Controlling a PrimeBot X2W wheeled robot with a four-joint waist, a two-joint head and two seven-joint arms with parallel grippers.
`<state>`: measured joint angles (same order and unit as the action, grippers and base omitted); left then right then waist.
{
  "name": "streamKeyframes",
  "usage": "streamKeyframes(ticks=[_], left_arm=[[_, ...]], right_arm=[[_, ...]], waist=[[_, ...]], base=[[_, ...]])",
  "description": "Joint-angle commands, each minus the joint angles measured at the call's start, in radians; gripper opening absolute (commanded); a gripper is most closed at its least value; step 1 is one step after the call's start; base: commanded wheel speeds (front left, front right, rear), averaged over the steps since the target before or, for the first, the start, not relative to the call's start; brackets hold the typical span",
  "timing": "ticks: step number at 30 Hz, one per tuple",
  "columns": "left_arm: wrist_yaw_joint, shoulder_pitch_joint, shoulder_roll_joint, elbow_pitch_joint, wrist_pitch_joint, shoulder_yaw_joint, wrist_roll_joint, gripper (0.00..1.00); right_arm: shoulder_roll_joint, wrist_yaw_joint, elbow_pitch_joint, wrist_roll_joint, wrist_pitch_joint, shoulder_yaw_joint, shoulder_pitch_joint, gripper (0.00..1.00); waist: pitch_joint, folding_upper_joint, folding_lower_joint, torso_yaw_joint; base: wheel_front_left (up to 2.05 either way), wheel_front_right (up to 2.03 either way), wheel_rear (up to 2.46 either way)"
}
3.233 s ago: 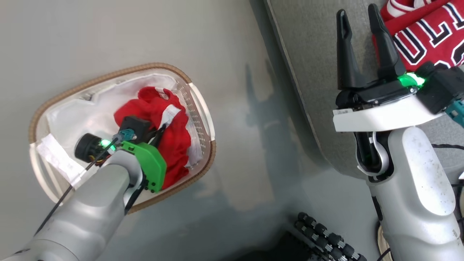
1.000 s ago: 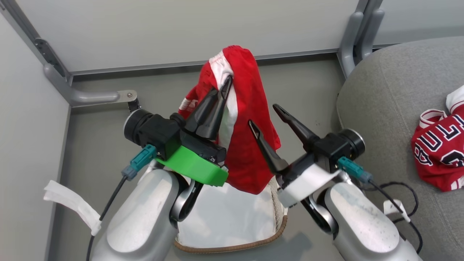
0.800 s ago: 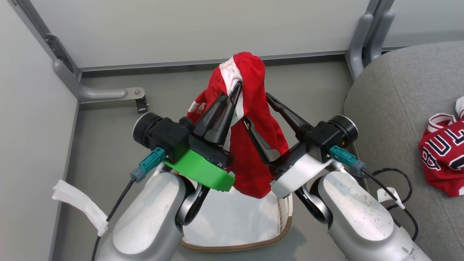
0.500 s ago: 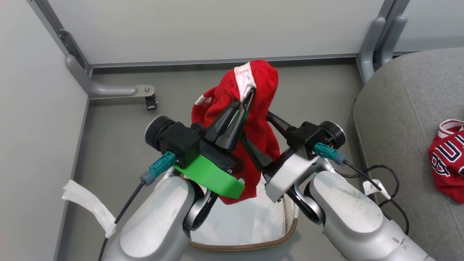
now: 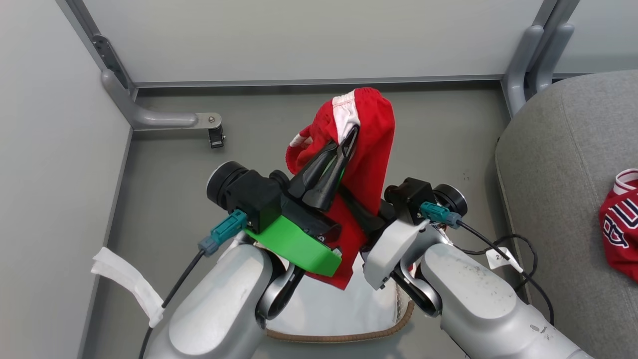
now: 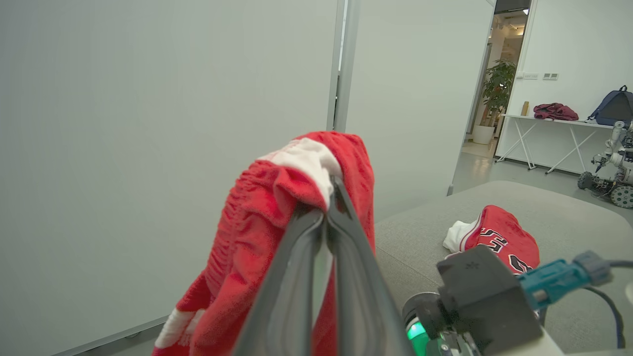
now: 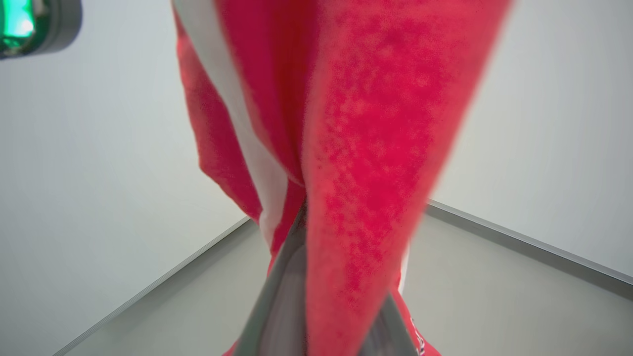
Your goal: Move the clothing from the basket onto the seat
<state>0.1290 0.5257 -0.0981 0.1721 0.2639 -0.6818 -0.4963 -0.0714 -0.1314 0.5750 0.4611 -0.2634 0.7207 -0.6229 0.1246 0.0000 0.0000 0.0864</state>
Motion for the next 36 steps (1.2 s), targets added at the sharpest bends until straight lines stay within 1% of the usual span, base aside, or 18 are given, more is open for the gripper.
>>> streamKeyframes(ticks=[1,5,10,11,12,13,19,29,36], left_arm=[[0.003,-0.001,0.0,0.003,0.001,0.01,0.003,0.0],[0.003,-0.005,0.0,0.006,0.001,0.033,0.012,0.0],[0.003,-0.027,-0.004,0.042,0.001,0.042,0.017,0.0],[0.003,-0.025,-0.004,0.046,0.001,0.047,0.023,0.22],[0.003,-0.025,-0.002,0.054,0.0,0.048,0.025,0.68],[0.003,-0.026,-0.002,0.059,0.001,0.05,0.029,1.0],[0.003,-0.049,-0.004,0.075,0.0,0.079,0.055,1.0],[0.003,-0.067,-0.02,0.096,0.0,0.072,0.075,1.0],[0.003,-0.082,-0.029,0.102,0.0,0.074,0.082,1.0]], right_arm=[[-0.003,0.001,0.007,0.008,-0.002,-0.006,0.02,0.0],[-0.005,0.001,0.012,0.009,-0.001,-0.031,0.048,0.0],[-0.004,0.001,-0.022,0.008,-0.001,-0.077,0.075,0.0],[-0.004,0.001,-0.031,0.004,-0.001,-0.089,0.08,0.0],[-0.004,0.001,-0.039,0.0,-0.001,-0.104,0.087,0.0],[-0.003,0.001,-0.046,-0.004,-0.001,-0.115,0.093,0.0],[-0.005,0.001,-0.086,-0.025,-0.001,-0.163,0.131,0.0],[-0.009,0.001,-0.137,-0.043,-0.002,-0.257,0.191,0.0],[0.0,0.001,-0.166,-0.055,-0.002,-0.291,0.23,0.0]], waist=[[0.0,0.0,0.0,-0.003],[0.001,0.0,0.0,-0.02],[0.008,0.0,0.0,-0.058],[0.01,0.0,0.0,-0.068],[0.012,0.0,0.0,-0.081],[0.015,0.0,0.0,-0.093],[0.029,0.0,0.0,-0.202],[0.056,0.0,0.0,-0.413],[0.068,0.0,0.0,-0.547]], base=[[0.0,0.0,0.0],[0.0,0.0,0.0],[0.0,0.0,0.0],[0.0,0.0,0.0],[0.0,0.0,0.0],[0.0,0.0,0.0],[0.0,0.0,0.0],[0.0,0.0,0.0],[0.0,0.0,0.0]])
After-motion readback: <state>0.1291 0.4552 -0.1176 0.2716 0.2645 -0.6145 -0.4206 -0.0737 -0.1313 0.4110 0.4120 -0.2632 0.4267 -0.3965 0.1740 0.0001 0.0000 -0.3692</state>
